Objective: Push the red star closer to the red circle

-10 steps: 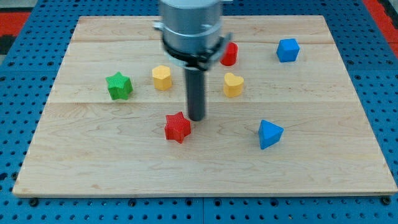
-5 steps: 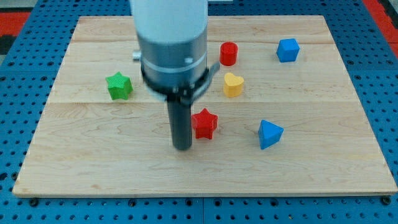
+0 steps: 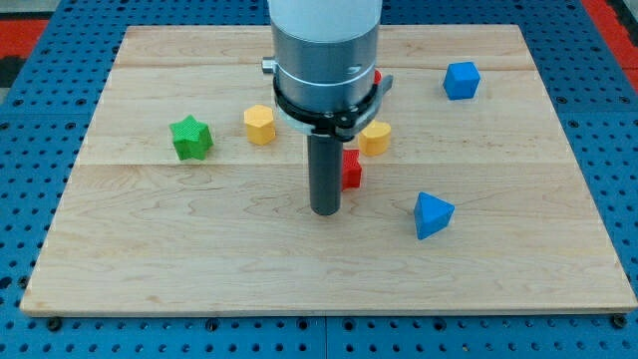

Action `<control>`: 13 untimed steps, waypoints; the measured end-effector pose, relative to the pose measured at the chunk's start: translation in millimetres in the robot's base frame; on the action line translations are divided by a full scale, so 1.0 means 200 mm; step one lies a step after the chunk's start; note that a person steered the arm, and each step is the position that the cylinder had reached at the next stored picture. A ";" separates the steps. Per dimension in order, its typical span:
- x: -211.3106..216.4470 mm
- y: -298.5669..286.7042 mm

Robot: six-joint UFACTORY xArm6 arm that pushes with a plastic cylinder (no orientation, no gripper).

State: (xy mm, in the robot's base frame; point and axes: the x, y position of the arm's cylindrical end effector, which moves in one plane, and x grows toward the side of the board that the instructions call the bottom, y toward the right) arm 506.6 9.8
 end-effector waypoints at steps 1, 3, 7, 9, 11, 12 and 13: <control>-0.01 0.14; -0.18 0.13; -0.37 -0.09; -0.53 -0.11; -0.43 -0.31; -0.61 -0.25; -0.68 -0.20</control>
State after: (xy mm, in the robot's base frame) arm 370.9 -29.7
